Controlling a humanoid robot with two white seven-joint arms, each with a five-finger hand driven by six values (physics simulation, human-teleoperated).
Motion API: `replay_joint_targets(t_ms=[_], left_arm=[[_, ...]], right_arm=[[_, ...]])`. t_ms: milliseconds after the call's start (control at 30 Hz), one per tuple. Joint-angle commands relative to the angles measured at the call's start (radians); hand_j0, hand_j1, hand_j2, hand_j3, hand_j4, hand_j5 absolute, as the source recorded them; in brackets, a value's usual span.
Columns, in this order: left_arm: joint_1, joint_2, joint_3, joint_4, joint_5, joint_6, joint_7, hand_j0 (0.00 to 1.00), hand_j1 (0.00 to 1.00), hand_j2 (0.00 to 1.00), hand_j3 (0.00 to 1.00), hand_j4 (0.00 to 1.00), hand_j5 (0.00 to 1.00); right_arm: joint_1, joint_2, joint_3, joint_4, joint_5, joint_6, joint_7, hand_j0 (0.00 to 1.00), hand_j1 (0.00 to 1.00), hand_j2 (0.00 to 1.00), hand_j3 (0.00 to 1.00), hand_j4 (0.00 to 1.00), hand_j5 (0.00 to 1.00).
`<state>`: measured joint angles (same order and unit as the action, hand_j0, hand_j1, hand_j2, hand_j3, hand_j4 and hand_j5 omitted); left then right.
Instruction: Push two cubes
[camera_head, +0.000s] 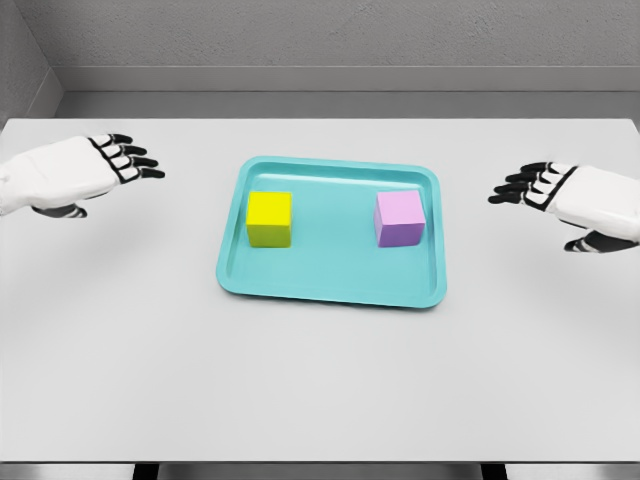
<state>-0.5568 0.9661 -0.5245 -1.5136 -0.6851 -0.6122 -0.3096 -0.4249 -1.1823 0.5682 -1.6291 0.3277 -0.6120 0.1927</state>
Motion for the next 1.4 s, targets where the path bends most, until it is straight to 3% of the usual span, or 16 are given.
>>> replay_joint_targets(t_ms=[0, 100, 133, 167, 233, 300, 333, 433, 533, 567, 633, 700, 733, 933, 1133, 1367], left_arm=[[0.0, -0.001, -0.023, -0.007, -0.002, 0.001, -0.025, 1.0, 1.0, 1.0, 1.0, 1.0, 1.0], [0.0, -0.001, -0.022, -0.013, -0.002, 0.001, -0.025, 1.0, 1.0, 1.0, 1.0, 1.0, 1.0], [0.0, -0.001, -0.022, -0.014, -0.001, 0.001, -0.025, 1.0, 1.0, 1.0, 1.0, 1.0, 1.0], [-0.002, 0.0, -0.022, -0.014, -0.001, 0.001, -0.025, 1.0, 1.0, 1.0, 1.0, 1.0, 1.0], [-0.002, -0.001, -0.022, -0.014, -0.002, 0.001, -0.025, 1.0, 1.0, 1.0, 1.0, 1.0, 1.0], [-0.002, -0.001, -0.031, -0.013, -0.002, 0.001, -0.043, 1.0, 1.0, 1.0, 1.0, 1.0, 1.0], [-0.003, -0.006, -0.037, -0.013, -0.005, 0.001, -0.043, 0.98, 0.98, 0.98, 0.98, 0.98, 0.98], [-0.005, -0.021, -0.043, -0.011, -0.011, 0.001, -0.065, 0.83, 0.83, 0.83, 0.83, 0.83, 0.83], [-0.006, -0.049, -0.046, -0.007, -0.022, 0.001, -0.082, 0.78, 0.78, 0.78, 0.78, 0.78, 0.78], [-0.009, -0.053, -0.049, -0.007, -0.031, 0.001, -0.082, 0.78, 0.78, 0.78, 0.78, 0.78, 0.78], [-0.009, -0.072, -0.051, -0.005, -0.037, 0.001, -0.086, 0.78, 0.78, 0.78, 0.78, 0.78, 0.78], [-0.011, -0.078, -0.051, -0.01, -0.036, 0.001, -0.086, 0.78, 0.78, 0.78, 0.78, 0.78, 0.78], [-0.011, -0.079, -0.051, -0.01, -0.036, 0.001, -0.086, 0.78, 0.78, 0.78, 0.78, 0.78, 0.78], [-0.015, -0.127, -0.068, -0.013, -0.039, 0.001, -0.111, 0.78, 0.78, 0.78, 0.78, 0.78, 0.78], [-0.032, -0.156, -0.074, -0.014, -0.04, 0.001, -0.132, 0.78, 0.78, 0.78, 0.78, 0.78, 0.78], [-0.049, -0.161, -0.075, -0.014, -0.04, 0.001, -0.132, 0.78, 0.78, 0.78, 0.78, 0.78, 0.78]], right_arm=[[0.002, -0.002, 0.018, -0.005, -0.004, 0.001, 0.001, 1.0, 1.0, 1.0, 1.0, 1.0, 1.0], [0.002, 0.0, 0.013, -0.008, -0.013, 0.001, -0.001, 1.0, 1.0, 1.0, 1.0, 1.0, 1.0], [0.003, -0.008, 0.018, -0.066, -0.013, 0.001, -0.004, 1.0, 1.0, 1.0, 1.0, 1.0, 1.0], [0.003, -0.013, 0.018, -0.072, -0.015, 0.001, -0.016, 1.0, 1.0, 1.0, 1.0, 1.0, 1.0], [-0.029, -0.013, 0.007, -0.063, -0.016, 0.001, -0.087, 1.0, 1.0, 1.0, 1.0, 1.0, 1.0], [-0.067, 0.003, 0.015, -0.06, -0.012, 0.001, -0.082, 1.0, 1.0, 1.0, 1.0, 1.0, 1.0], [-0.11, 0.006, 0.01, -0.041, -0.007, 0.001, -0.03, 1.0, 1.0, 1.0, 1.0, 1.0, 1.0], [-0.244, 0.033, 0.018, -0.025, -0.013, 0.001, 0.24, 0.95, 0.95, 0.95, 0.95, 0.95, 0.95], [-0.281, 0.102, 0.082, 0.026, 0.004, 0.001, 0.395, 0.75, 0.75, 0.75, 0.75, 0.75, 0.75], [-0.29, 0.13, 0.095, 0.034, 0.045, 0.001, 0.416, 0.74, 0.74, 0.74, 0.74, 0.74, 0.74], [-0.296, 0.144, 0.095, 0.057, 0.068, 0.001, 0.418, 0.7, 0.7, 0.7, 0.7, 0.7, 0.7], [-0.299, 0.257, 0.095, 0.184, 0.148, 0.001, 0.418, 0.67, 0.67, 0.67, 0.67, 0.67, 0.67], [-0.299, 0.273, 0.095, 0.206, 0.157, 0.001, 0.418, 0.67, 0.67, 0.67, 0.67, 0.67, 0.67], [-0.295, 0.3, 0.107, 0.219, 0.182, 0.001, 0.418, 0.64, 0.64, 0.64, 0.64, 0.64, 0.64], [-0.293, 0.418, 0.098, 0.313, 0.182, 0.001, 0.415, 0.6, 0.6, 0.6, 0.6, 0.6, 0.6], [-0.291, 0.435, 0.055, 0.318, 0.168, 0.001, 0.407, 0.6, 0.6, 0.6, 0.6, 0.6, 0.6]])
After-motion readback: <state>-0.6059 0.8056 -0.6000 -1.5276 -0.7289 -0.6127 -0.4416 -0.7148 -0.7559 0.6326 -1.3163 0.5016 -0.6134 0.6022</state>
